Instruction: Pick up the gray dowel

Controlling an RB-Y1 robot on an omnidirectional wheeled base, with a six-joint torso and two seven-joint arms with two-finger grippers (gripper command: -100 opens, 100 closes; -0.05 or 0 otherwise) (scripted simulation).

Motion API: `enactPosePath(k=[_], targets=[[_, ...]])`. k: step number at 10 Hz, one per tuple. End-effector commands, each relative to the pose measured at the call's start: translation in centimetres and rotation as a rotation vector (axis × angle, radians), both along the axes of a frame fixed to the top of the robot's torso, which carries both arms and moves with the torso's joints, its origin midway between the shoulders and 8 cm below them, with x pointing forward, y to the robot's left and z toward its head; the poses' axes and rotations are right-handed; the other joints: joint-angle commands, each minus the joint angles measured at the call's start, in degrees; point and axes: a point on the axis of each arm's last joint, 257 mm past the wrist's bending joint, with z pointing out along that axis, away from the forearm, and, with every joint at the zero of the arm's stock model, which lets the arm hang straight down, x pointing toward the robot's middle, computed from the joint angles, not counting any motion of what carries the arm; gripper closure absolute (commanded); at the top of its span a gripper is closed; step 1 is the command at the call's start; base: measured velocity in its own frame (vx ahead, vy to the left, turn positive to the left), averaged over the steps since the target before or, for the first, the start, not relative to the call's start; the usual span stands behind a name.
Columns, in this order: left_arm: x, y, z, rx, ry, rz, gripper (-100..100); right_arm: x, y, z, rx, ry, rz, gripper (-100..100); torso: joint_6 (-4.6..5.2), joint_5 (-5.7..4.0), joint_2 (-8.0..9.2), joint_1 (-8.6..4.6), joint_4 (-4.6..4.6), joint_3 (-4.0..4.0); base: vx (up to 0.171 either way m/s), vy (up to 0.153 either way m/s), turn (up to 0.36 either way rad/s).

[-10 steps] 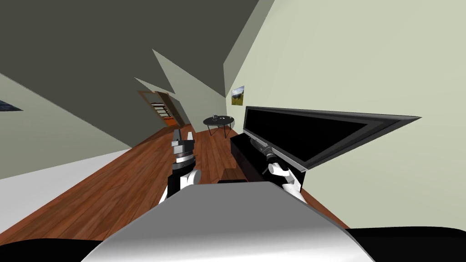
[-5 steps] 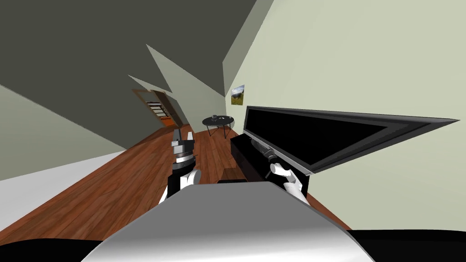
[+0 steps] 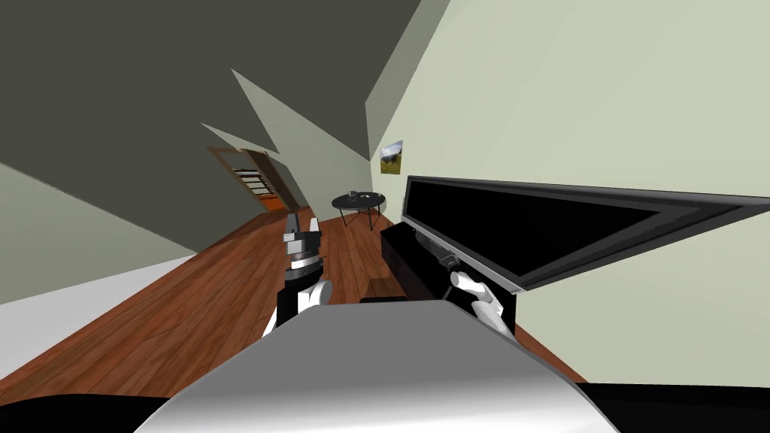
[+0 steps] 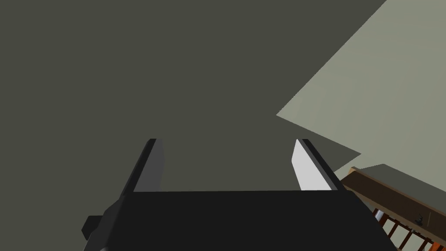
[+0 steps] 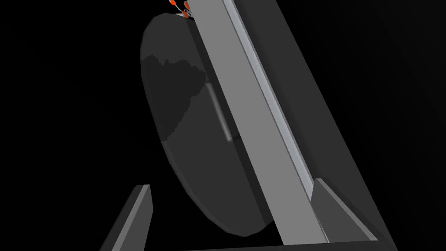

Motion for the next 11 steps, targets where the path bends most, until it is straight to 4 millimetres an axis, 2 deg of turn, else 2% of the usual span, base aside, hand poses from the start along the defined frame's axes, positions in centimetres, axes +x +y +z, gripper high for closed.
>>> enactPosePath(k=[1,2,3,4,7,11], targets=[[0.0,0.0,0.0,0.000,0.000,0.000,0,-1.1,-0.8,-1.3,0.051,0.035,-0.040,-100,0.00,0.00,0.00,0.00,0.00,0.00,0.083,0.051,-0.027],[0.0,0.0,0.0,0.000,0.000,0.000,0,-2.0,-2.2,-2.6,0.111,0.060,-0.094,-100,0.00,0.01,0.05,-0.01,0.01,0.02,0.092,0.048,-0.063],[0.0,0.0,0.0,0.000,0.000,0.000,0,-2.6,-2.3,-3.5,0.128,0.078,-0.107,-100,0.01,0.00,0.03,-0.03,0.00,0.02,0.069,0.037,-0.036],[0.0,0.0,0.0,0.000,0.000,0.000,0,-2.6,-2.3,-3.5,0.128,0.078,-0.107,-100,0.00,-0.01,0.10,-0.07,0.01,0.05,0.020,0.011,0.008],[0.0,0.0,0.0,0.000,0.000,0.000,0,-5.5,-4.5,-6.9,0.272,0.145,-0.239,-100,-0.01,-0.02,0.17,-0.12,0.03,0.09,0.063,0.025,-0.049],[0.0,0.0,0.0,0.000,0.000,0.000,0,-8.9,-6.1,-10.0,0.416,0.205,-0.380,-100,0.00,-0.01,0.16,-0.12,0.03,0.08,0.063,0.030,-0.053]])
